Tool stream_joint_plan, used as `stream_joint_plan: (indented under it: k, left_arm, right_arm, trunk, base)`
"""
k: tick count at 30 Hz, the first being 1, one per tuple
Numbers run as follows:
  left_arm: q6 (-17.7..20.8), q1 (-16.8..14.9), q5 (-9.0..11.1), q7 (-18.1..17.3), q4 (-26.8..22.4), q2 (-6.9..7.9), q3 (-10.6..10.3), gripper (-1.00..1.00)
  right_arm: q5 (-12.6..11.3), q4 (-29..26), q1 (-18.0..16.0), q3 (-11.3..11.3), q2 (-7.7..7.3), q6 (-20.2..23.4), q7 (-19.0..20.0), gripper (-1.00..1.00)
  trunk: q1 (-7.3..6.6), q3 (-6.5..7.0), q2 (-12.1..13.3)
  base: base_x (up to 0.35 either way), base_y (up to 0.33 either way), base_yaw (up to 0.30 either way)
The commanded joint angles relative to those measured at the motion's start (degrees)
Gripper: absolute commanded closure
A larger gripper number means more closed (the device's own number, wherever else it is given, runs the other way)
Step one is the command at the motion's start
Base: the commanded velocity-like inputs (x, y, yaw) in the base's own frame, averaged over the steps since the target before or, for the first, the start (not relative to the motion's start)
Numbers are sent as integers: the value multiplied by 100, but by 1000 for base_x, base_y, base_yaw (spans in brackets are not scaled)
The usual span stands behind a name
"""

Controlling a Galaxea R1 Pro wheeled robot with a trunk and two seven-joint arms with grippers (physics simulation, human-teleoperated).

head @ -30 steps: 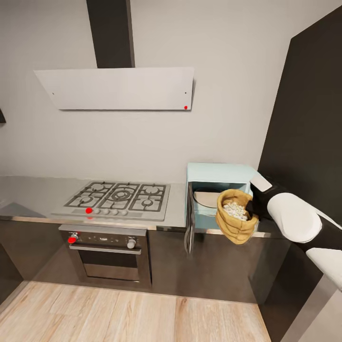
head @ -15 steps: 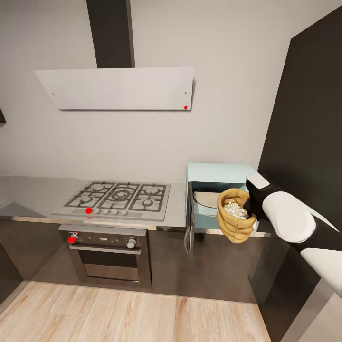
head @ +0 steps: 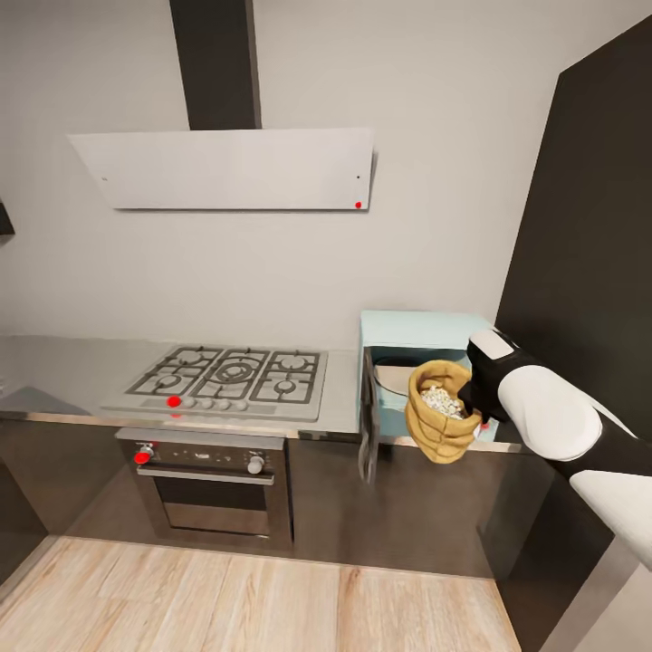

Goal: In the kitchen, take the popcorn bag from the countertop, put it into the microwave, and heat it until the popcorn is cooked so the cooked popcorn ends up inside the bag.

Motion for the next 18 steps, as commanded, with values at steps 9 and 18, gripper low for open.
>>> stream_joint_plan:
  k: [9,18]
  left_arm:
    - [2,-1,5,3,-7,-1,31,-100]
    - [3,-1,5,3,-7,-1,32,-100]
  right_arm:
    - [-58,-61,-4,34,-1,49,-60,100]
    - [-58,-334,-4,29,-1,50,-405,100]
  trunk:
    - [3,-12,-11]
    - [3,-12,-11]
  base:
    - [90,10,0]
    - [124,0,0]
